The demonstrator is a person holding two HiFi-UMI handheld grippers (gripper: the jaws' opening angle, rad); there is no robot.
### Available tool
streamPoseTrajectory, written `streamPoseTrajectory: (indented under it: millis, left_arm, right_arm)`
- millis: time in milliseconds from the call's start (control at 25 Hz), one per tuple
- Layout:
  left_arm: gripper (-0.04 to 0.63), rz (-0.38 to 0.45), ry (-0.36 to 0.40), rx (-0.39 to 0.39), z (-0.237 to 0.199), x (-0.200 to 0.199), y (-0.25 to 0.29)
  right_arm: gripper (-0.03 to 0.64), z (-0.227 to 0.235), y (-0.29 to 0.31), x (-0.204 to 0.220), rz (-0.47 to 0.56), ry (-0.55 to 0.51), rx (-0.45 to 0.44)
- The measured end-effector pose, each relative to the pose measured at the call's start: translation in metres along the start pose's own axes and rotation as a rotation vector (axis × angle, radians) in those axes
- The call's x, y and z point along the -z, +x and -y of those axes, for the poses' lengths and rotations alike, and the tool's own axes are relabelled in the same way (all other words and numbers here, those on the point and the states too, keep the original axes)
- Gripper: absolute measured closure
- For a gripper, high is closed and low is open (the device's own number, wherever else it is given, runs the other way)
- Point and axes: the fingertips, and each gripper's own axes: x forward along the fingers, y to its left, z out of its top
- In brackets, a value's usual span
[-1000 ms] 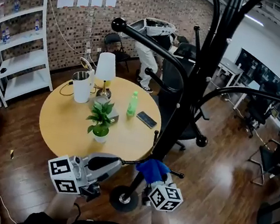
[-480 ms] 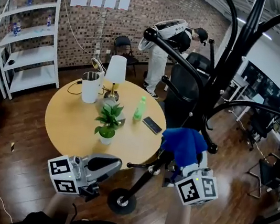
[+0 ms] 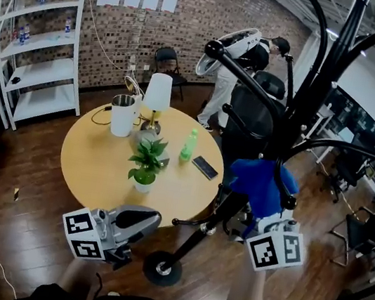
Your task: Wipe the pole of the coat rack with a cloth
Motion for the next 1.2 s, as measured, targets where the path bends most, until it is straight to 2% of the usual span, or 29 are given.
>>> streamPoseTrajectory:
  millis: [120, 360, 880, 1000, 1120, 1200]
  left_arm:
    - [0.594, -0.011, -0.009, 0.01, 0.001, 0.004, 0.004]
    - [0.594, -0.042, -0.018, 0.036, 0.003, 0.013, 0.017]
    - [0.594, -0.089, -0.04, 0.093, 0.01, 0.028, 0.041]
    - [0.594, -0.098, -0.045, 0.104, 0.013, 0.031, 0.045]
    - [0.594, -0.101, -0.043, 0.113, 0.018, 0.031, 0.048]
    - [0.594, -0.099, -0.039, 0.114, 0.018, 0.03, 0.047]
  right_arm:
    - [0.589, 0.001, -0.011, 0.022, -0.034, 0.008, 0.004]
    - [0.589, 0.006, -0.049, 0.094, -0.159, 0.048, 0.03]
    - [0.589, 0.017, -0.153, 0.293, -0.567, 0.173, 0.126]
    - [0.589, 0.018, -0.162, 0.308, -0.592, 0.202, 0.121]
    - [0.589, 0.018, -0.163, 0.306, -0.623, 0.23, 0.14]
    - [0.589, 0.018, -0.158, 0.297, -0.608, 0.264, 0.155]
